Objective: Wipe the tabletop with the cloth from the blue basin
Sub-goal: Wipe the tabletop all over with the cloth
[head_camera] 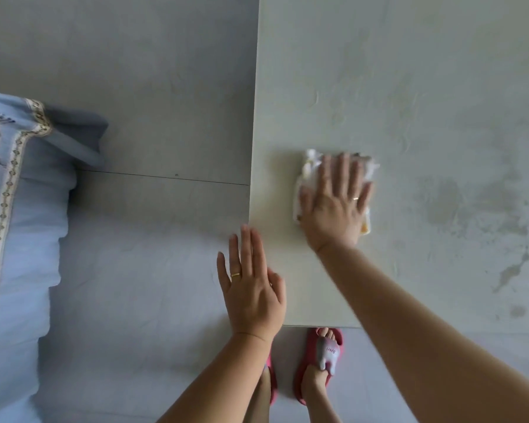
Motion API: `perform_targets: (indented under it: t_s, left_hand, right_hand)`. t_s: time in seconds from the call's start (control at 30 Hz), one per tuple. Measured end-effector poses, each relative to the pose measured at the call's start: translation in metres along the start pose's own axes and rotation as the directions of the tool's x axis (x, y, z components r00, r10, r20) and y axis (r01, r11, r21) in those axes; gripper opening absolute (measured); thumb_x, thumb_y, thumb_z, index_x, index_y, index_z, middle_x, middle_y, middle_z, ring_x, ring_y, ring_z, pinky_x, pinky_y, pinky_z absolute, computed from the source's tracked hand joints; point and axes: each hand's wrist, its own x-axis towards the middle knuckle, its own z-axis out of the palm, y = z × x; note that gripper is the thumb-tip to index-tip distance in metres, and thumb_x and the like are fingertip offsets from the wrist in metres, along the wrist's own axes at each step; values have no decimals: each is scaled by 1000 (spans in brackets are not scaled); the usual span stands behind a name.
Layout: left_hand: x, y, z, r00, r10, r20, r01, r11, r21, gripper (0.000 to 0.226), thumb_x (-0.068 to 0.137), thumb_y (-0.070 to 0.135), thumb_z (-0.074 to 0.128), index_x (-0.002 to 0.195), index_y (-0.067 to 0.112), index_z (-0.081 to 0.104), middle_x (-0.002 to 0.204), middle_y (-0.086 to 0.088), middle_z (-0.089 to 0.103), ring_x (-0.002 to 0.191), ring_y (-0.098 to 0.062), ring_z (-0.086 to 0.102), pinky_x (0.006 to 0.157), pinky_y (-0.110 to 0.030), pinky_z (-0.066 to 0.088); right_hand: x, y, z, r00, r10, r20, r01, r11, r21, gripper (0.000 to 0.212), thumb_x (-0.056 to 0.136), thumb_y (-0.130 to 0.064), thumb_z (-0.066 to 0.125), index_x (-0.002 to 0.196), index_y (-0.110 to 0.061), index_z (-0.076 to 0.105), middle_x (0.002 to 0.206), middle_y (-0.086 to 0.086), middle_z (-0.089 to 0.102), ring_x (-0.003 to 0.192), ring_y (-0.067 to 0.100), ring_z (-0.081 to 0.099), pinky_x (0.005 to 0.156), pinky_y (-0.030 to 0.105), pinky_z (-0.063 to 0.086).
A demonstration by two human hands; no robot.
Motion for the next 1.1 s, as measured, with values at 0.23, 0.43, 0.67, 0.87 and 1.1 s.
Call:
perform_targets:
  t_s: [0.23,0.43,0.67,0.87,1.1]
  left_hand:
    - [-1,-1,1,997,69,20,-70,996,49,65,85,23,36,146,3,31,155,-13,26,142,-27,27,115,-52,18]
    - [1,-3,1,996,68,51,-69,997,20,66,90,37,36,146,3,30,156,-13,25,142,-28,29,114,-51,19]
    - [3,-1,0,997,69,38,-70,997,34,66,90,36,37,146,3,31,156,-12,24,142,-28,29,115,-50,18]
    - [2,1,-1,997,53,50,-56,997,56,69,87,35,38,147,4,28,156,-12,23,143,-29,26,115,-48,17]
    - [-3,-2,-3,992,108,57,-116,979,166,65,92,36,35,146,1,29,156,-16,21,144,-31,22,116,-48,18]
  right_hand:
    - [24,15,-9,874,-476,98,486,863,-136,62,94,-56,23,150,-29,16,159,-1,12,147,21,3,118,44,0]
    - [34,-14,-1,1000,15,-13,-15,1000,-15,62,95,-51,18,151,-26,7,160,4,-1,146,26,-8,116,46,-10]
    - [55,14,-15,859,-495,128,510,850,-135,64,93,-59,18,150,-30,13,159,-1,9,147,21,2,119,46,3]
    - [41,-39,2,997,-69,24,69,998,-3,64,95,-50,25,151,-25,7,160,5,-1,146,28,-9,116,47,-11]
    - [82,5,-20,856,-500,131,514,850,-119,62,95,-55,24,150,-30,12,160,-1,6,147,21,-1,118,43,-2]
